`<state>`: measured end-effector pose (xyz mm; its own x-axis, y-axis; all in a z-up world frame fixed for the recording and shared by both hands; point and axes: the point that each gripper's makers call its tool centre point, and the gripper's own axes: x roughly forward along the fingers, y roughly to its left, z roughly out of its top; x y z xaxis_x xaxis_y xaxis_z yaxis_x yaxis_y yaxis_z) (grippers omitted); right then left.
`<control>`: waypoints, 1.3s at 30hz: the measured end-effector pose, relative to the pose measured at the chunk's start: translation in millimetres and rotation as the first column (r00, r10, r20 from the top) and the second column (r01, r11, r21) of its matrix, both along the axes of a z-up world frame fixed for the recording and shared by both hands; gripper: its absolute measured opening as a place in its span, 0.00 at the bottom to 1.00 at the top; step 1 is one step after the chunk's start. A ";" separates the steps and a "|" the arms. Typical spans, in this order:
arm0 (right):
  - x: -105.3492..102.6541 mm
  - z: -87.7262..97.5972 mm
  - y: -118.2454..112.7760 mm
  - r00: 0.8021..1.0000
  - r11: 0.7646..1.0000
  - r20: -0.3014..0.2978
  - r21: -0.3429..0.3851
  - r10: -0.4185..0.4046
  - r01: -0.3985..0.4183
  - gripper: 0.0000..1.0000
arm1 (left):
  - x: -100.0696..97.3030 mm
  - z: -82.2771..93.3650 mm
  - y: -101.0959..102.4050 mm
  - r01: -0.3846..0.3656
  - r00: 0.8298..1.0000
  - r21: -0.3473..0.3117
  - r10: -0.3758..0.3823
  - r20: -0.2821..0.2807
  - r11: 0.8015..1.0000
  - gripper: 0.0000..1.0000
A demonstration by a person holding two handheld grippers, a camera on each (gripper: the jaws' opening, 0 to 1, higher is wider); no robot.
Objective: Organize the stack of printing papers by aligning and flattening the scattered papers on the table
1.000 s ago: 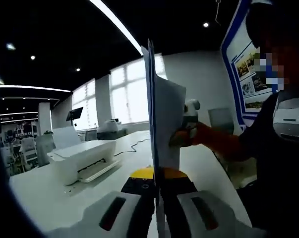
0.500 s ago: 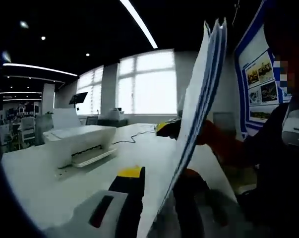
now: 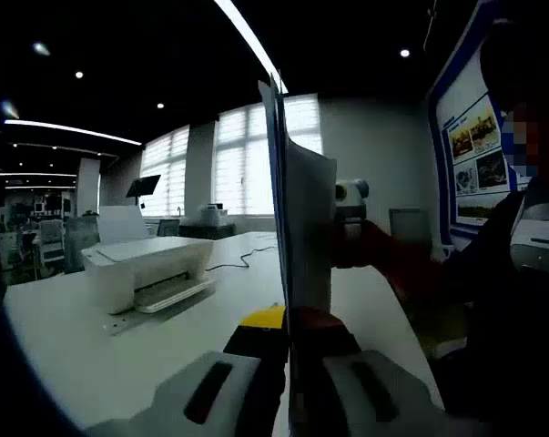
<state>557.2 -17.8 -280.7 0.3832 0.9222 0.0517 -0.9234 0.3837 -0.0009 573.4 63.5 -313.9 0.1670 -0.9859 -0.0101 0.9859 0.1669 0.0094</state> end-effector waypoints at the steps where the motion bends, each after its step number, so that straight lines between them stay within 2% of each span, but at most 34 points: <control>1: -1.7 2.6 0.6 1.000 1.000 0.006 -0.002 0.003 -0.003 0.00 | -0.9 2.5 0.3 -0.001 1.000 0.000 0.001 0.007 1.000 0.07; 2: -2.8 3.7 1.4 1.000 1.000 0.017 -0.008 0.003 -0.003 0.00 | -1.6 3.9 0.7 -0.002 1.000 0.001 0.002 0.012 1.000 0.07; 5: -3.4 0.7 2.1 1.000 1.000 0.003 -0.013 0.010 -0.010 0.00 | -0.3 1.5 1.9 -0.003 1.000 0.006 0.003 0.002 1.000 0.07; 7: -4.3 -12.0 3.3 1.000 0.999 -0.008 -0.037 0.018 -0.018 0.00 | 2.3 -9.3 2.3 -0.007 1.000 0.019 0.008 -0.011 1.000 0.07; 8: -3.9 -16.6 3.3 1.000 0.999 -0.007 -0.050 0.014 -0.015 0.01 | 2.9 -13.2 2.1 -0.008 1.000 0.024 0.009 -0.012 1.000 0.10; 10: -1.8 -26.3 5.5 0.999 0.999 -0.033 -0.053 0.002 -0.004 0.20 | 6.2 -23.6 0.8 -0.024 0.997 0.025 0.025 -0.068 0.999 0.27; 14: 0.0 -25.7 1.4 0.999 0.998 -0.038 -0.055 -0.001 -0.001 0.18 | 4.3 -26.4 -3.0 -0.007 0.997 0.033 0.010 -0.075 0.999 0.30; 17: 0.8 -19.3 -1.5 1.000 0.999 -0.030 -0.048 -0.007 0.005 0.17 | 5.2 -23.8 -3.8 -0.002 0.997 0.037 0.005 -0.072 0.999 0.26; 18: 1.6 -18.1 -2.8 1.000 0.999 -0.024 -0.051 -0.014 0.012 0.17 | 2.4 -24.2 -4.1 0.017 0.998 0.044 -0.014 -0.068 0.999 0.11; 19: 2.6 -16.8 -3.8 1.000 0.999 -0.019 -0.050 -0.021 0.020 0.15 | -5.6 -24.6 -5.3 0.068 0.996 0.052 -0.065 -0.055 0.996 0.07; 20: 3.3 -15.2 -5.2 1.000 0.999 -0.018 -0.048 -0.024 0.023 0.14 | -3.6 -24.3 -6.0 0.044 0.998 0.053 -0.041 -0.056 0.998 0.07; 21: 3.4 -13.7 -6.1 1.000 0.999 -0.017 -0.048 -0.025 0.024 0.13 | -5.5 -24.2 -7.5 0.056 0.998 0.059 -0.054 -0.036 0.997 0.06; 23: 3.8 -11.2 -8.0 1.000 0.998 -0.009 -0.063 -0.030 0.029 0.13 | -7.3 -25.0 -8.6 0.068 0.997 0.067 -0.065 -0.050 0.995 0.06; 25: 2.6 -8.4 -8.9 0.999 0.995 0.010 -0.093 -0.035 0.036 0.15 | -5.7 -25.4 -8.5 0.060 0.997 0.071 -0.057 -0.042 0.996 0.06; 28: 0.9 7.0 -13.3 0.997 0.986 0.057 -0.155 -0.049 0.057 0.19 | -5.0 -25.8 -7.9 0.057 0.997 0.070 -0.054 -0.050 0.996 0.06; 31: -0.4 19.8 -17.1 0.994 0.965 0.096 -0.250 -0.051 0.074 0.23 | -3.9 -25.9 -7.6 0.054 0.998 0.070 -0.051 -0.048 0.996 0.06; 34: -0.2 25.5 -20.2 0.992 0.915 0.121 -0.395 -0.034 0.080 0.25 | -3.8 -25.5 -7.6 0.053 0.998 0.072 -0.050 -0.046 0.996 0.06; 36: 2.4 31.9 -19.3 0.992 0.889 0.127 -0.451 -0.026 0.081 0.25 | -3.7 -25.5 -7.8 0.052 0.997 0.072 -0.048 -0.052 0.996 0.06; 37: 2.4 33.9 -18.2 0.993 0.883 0.117 -0.463 -0.020 0.072 0.25 | -3.6 -25.5 -7.9 0.051 0.997 0.072 -0.048 -0.054 0.996 0.06; 39: 1.7 39.6 -12.4 0.993 0.851 0.117 -0.522 0.012 0.051 0.26 | -3.3 -25.4 -7.9 0.047 0.997 0.073 -0.043 -0.059 0.996 0.06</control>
